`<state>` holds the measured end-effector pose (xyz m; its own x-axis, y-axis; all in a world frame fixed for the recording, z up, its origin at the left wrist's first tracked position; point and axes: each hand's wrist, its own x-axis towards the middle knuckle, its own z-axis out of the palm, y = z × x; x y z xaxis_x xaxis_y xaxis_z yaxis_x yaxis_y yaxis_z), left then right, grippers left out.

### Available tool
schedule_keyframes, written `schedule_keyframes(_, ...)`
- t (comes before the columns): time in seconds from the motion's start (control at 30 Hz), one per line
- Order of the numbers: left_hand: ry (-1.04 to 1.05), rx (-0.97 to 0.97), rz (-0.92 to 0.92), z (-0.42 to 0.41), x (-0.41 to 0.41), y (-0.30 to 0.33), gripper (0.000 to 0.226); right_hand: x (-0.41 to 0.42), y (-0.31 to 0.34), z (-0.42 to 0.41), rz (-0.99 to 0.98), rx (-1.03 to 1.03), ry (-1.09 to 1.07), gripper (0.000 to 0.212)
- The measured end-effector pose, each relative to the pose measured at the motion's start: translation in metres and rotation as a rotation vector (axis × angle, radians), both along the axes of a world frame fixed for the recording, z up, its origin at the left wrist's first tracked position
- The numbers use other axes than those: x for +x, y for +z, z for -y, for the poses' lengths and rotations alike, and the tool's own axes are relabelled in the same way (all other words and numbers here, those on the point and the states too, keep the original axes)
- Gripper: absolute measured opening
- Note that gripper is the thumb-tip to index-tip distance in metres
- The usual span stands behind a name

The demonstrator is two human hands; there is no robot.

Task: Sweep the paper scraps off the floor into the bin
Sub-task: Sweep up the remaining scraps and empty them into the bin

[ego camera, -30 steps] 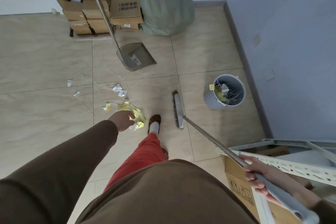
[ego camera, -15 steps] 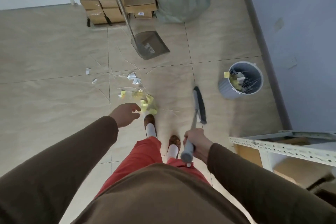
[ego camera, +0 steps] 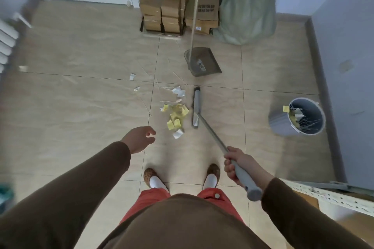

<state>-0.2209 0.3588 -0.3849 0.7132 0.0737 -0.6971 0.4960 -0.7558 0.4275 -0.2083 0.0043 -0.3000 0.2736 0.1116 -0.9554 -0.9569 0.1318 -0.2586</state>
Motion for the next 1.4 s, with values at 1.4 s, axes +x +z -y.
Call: schedule_keyframes(1.4, 0.421, 0.015, -0.047, -0.223, 0.055, -0.011, 0.022, 0.186, -0.004, -0.193, -0.002, 0.041, 0.556, 0.039)
